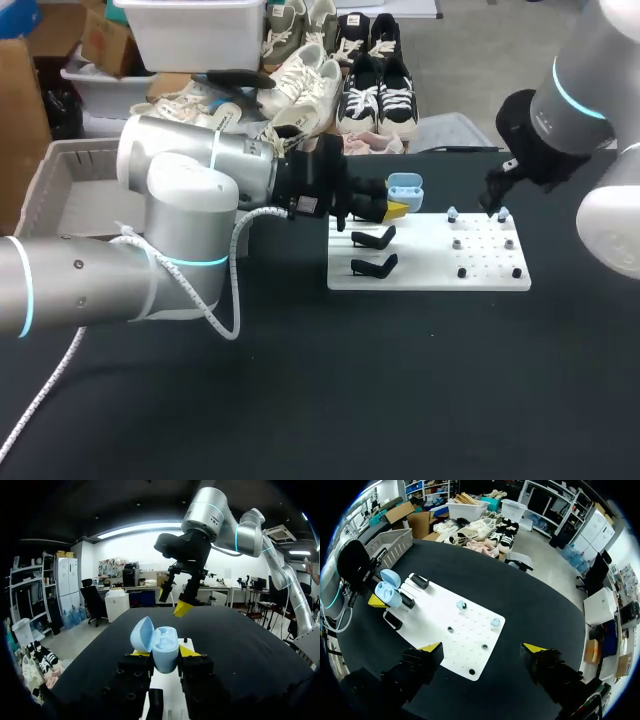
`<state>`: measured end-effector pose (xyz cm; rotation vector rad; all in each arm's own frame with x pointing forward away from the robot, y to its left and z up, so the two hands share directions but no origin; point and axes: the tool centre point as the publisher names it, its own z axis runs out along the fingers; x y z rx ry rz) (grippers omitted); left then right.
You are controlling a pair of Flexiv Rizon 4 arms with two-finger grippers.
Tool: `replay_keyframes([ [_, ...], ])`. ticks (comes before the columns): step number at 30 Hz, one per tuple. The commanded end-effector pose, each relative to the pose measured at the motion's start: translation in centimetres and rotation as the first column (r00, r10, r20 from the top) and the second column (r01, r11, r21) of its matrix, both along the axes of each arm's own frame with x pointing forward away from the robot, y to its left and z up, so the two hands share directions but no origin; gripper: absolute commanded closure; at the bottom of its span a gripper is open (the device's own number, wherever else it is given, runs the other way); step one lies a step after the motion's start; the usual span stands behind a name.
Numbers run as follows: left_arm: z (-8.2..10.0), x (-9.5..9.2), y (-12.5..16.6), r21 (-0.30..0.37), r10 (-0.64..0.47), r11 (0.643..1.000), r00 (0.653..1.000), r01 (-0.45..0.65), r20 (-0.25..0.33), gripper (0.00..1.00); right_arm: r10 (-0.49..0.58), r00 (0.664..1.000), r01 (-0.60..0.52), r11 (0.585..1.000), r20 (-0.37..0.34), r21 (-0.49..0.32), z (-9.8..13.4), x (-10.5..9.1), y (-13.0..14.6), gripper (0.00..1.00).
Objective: Pick up each earbud case from the left stands, insert the matching earbuds, close the lid, and place the case in the box.
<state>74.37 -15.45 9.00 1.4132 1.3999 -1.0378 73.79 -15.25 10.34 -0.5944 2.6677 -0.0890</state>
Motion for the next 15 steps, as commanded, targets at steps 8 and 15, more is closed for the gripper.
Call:
replay_keyframes([
  [8,0.0,-0.1,0.0,-0.001,0.004,1.000,1.000,-0.004,0.002,1.00,0.020,1.000,-0.021,0.998,-0.006,-0.061,-2.9,3.0,-1.1,0.00],
  [15,0.0,-0.1,0.0,-0.001,0.004,1.000,1.000,-0.004,0.002,1.00,0.036,0.998,-0.039,0.998,-0.058,-0.058,-4.4,4.9,-1.1,0.00],
])
